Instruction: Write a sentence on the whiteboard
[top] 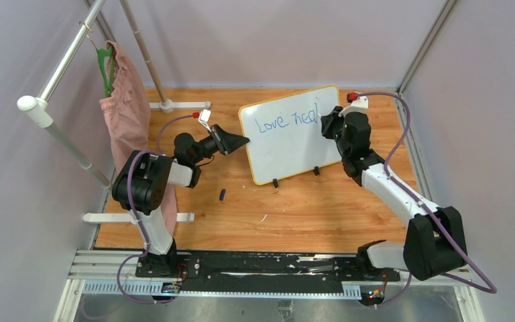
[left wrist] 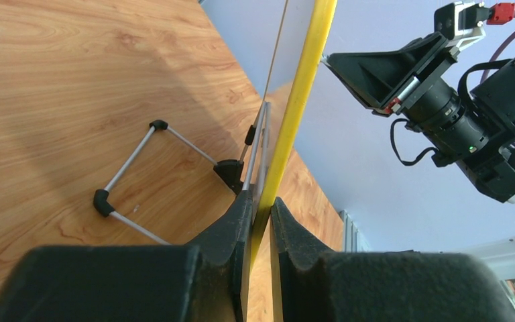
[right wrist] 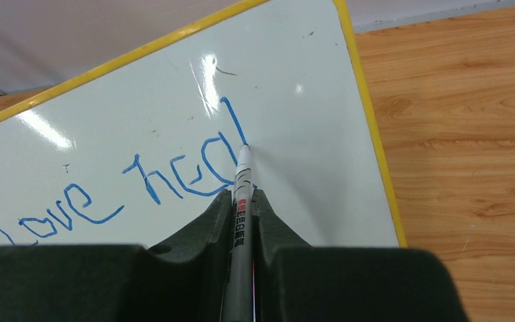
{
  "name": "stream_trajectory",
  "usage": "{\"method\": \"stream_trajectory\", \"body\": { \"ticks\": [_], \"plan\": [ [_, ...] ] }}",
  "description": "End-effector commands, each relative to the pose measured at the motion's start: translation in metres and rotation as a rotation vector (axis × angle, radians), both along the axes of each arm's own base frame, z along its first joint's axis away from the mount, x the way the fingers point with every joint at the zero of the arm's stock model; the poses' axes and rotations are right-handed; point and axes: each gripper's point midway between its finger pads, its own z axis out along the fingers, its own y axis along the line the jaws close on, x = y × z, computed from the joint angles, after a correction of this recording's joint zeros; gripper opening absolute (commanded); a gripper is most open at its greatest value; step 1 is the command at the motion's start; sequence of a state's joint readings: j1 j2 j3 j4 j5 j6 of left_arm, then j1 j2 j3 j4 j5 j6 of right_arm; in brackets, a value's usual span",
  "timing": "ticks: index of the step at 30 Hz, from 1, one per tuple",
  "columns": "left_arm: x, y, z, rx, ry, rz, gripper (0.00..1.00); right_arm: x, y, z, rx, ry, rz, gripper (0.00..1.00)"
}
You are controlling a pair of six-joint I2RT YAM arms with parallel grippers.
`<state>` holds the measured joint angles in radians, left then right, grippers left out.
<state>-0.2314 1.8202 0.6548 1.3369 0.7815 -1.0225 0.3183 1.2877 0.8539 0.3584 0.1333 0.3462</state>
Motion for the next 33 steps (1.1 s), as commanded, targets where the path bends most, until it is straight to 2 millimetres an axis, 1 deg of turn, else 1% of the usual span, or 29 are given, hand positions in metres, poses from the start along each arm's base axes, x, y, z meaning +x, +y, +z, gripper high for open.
{"method": "stream_trajectory", "body": {
  "ticks": [1,11,18,20,22,25,27,33],
  "plan": [
    [-0.005,-0.002,0.011,-0.014,-0.021,-0.014,0.08,-0.008,-0.009,-0.018,-0.005,0.052,-0.024,0.0],
    [-0.005,-0.001,0.012,-0.015,-0.023,-0.015,0.08,-0.015,-0.018,-0.027,-0.022,0.072,-0.056,0.0],
    [-0.005,-0.001,0.013,-0.016,-0.023,-0.016,0.08,-0.014,-0.037,-0.02,-0.05,0.064,-0.135,0.0],
    [-0.005,-0.001,0.013,-0.016,-0.024,-0.016,0.08,-0.014,-0.037,-0.015,-0.044,0.053,-0.134,0.0],
    [-0.006,-0.002,0.013,-0.016,-0.025,-0.016,0.08,-0.016,-0.035,-0.006,-0.025,0.018,-0.118,0.0],
    [-0.006,-0.001,0.013,-0.016,-0.023,-0.014,0.08,-0.024,-0.034,0.012,0.009,-0.058,-0.101,0.0],
    [-0.006,-0.001,0.013,-0.016,-0.023,-0.014,0.08,-0.025,-0.033,0.017,0.009,-0.065,-0.098,0.0],
    [-0.006,-0.001,0.013,-0.017,-0.025,-0.014,0.08,-0.014,-0.029,0.027,0.044,-0.066,-0.091,0.0]
  ]
}}
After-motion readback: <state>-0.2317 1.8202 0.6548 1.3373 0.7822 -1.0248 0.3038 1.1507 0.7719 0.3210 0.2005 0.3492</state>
